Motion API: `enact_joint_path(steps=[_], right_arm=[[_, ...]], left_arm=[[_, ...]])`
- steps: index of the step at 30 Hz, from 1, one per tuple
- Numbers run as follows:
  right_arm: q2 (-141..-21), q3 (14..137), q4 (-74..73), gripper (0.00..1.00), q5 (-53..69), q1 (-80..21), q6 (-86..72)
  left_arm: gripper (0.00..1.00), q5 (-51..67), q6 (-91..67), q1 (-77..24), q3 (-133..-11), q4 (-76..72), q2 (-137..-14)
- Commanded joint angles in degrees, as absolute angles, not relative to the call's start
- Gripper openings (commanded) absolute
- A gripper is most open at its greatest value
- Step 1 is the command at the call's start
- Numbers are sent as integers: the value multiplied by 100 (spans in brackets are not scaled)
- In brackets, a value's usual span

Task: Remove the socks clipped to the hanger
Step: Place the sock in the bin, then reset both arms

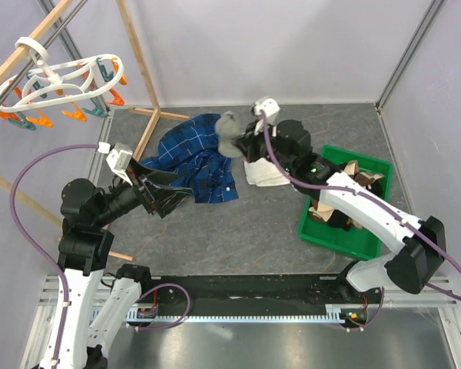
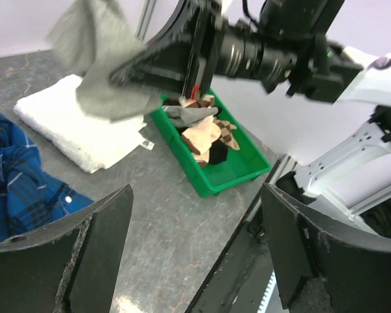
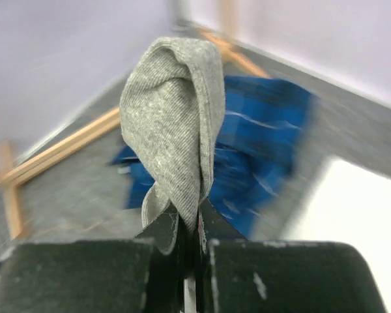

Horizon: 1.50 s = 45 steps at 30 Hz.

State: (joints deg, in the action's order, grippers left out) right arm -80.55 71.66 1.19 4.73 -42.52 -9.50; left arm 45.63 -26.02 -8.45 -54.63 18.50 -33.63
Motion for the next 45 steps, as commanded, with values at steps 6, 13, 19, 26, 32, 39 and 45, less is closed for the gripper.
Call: enact_joint_path(steps=[6,13,19,26,32,39,45], right_arm=[[-6479,6610,-2080,0,-2618,-2167,-2382],[-6697,6917,-3295,0,-3584,-888,-2873],[-6882,6059,-3727,0,-3903,-563,-3937],[-7172,5510,-3515,34,-4315,-545,-4114],[-6988,6239,-3718,97,-4149,-536,-3613],[-7391,7608,-4139,98,-3490,-580,-2321],[-7111,8156,-4632,98,-3219,-1080,-2389]], left_arm=[[86,4377,-1688,-853,-5379,2232,-3384],[86,4113,-1591,-879,-5422,2303,-3278],[86,4035,-1530,-1028,-5546,2373,-3226],[87,3656,-1389,-1142,-5616,2619,-3191],[87,3648,-1406,-1178,-5704,2672,-3138],[87,3647,-1529,-1169,-5757,2584,-3182],[87,3604,-1783,-1178,-5818,2453,-3155]])
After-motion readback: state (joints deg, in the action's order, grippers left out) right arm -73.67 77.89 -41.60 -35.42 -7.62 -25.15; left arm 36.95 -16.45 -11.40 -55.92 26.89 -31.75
